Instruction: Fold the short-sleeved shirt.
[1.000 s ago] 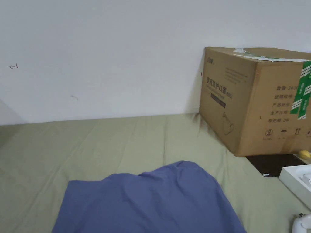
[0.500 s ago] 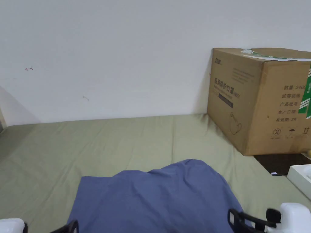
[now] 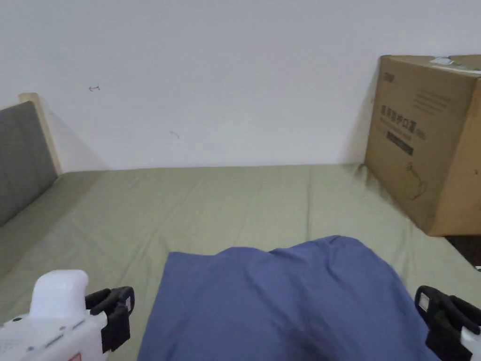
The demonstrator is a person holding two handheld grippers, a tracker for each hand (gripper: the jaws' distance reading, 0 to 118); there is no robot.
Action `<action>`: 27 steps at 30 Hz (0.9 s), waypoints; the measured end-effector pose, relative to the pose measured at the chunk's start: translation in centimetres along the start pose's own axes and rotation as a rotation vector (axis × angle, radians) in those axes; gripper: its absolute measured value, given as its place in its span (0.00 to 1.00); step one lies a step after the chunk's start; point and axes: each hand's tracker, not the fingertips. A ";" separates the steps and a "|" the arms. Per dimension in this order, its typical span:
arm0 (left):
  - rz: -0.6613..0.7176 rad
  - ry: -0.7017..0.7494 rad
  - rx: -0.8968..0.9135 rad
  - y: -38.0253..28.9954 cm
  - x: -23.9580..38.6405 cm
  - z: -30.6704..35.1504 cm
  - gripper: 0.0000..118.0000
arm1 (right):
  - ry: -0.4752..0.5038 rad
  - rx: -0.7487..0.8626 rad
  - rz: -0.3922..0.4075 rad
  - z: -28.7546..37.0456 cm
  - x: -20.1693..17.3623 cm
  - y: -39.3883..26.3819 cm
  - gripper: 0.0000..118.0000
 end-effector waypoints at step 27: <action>-0.173 -0.016 -0.391 -11.9 -4.6 -8.9 0.03 | 0.011 -0.261 -0.049 -3.5 2.2 -3.1 0.00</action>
